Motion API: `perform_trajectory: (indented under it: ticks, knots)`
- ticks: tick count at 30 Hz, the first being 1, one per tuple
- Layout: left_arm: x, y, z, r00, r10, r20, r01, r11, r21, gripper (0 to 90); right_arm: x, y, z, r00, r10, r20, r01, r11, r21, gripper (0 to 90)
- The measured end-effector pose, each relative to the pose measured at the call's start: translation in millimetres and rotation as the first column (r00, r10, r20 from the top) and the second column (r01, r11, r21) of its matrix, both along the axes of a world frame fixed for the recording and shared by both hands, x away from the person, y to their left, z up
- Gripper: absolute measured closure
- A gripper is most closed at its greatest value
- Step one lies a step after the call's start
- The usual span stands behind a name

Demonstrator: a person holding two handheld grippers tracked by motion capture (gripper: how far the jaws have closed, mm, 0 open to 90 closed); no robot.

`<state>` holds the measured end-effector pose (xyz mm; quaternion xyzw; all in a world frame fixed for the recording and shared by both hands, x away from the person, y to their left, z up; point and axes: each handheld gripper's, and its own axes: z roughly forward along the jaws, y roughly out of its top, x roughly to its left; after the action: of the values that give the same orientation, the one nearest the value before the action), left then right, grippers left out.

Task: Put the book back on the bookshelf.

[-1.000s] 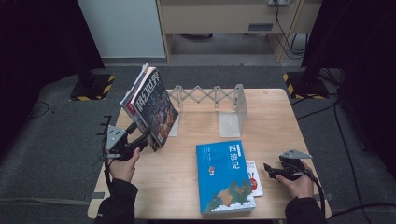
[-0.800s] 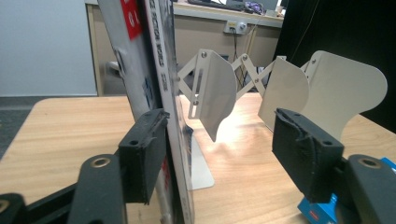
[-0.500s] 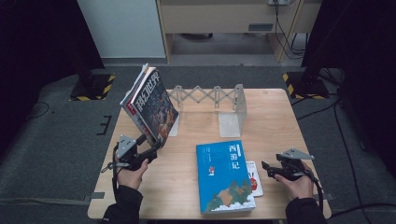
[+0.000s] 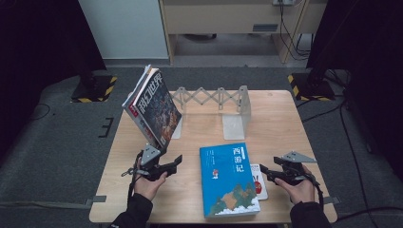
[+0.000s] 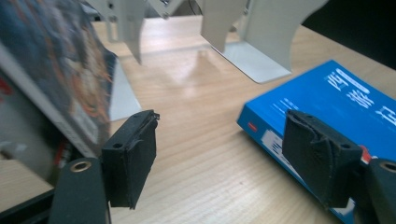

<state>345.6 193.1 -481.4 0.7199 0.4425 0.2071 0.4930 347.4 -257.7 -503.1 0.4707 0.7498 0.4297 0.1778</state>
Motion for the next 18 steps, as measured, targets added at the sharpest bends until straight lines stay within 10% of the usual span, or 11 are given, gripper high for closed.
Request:
perform_trajectory:
  ticks: [18]
  knots:
    - [3.2,-58.8,-27.7,0.9764,-0.17,-0.133,0.177,0.9832,0.044,23.7,-2.7,22.3,1.6,0.9981,0.059,-0.014,-0.058,0.9945,0.087,28.8]
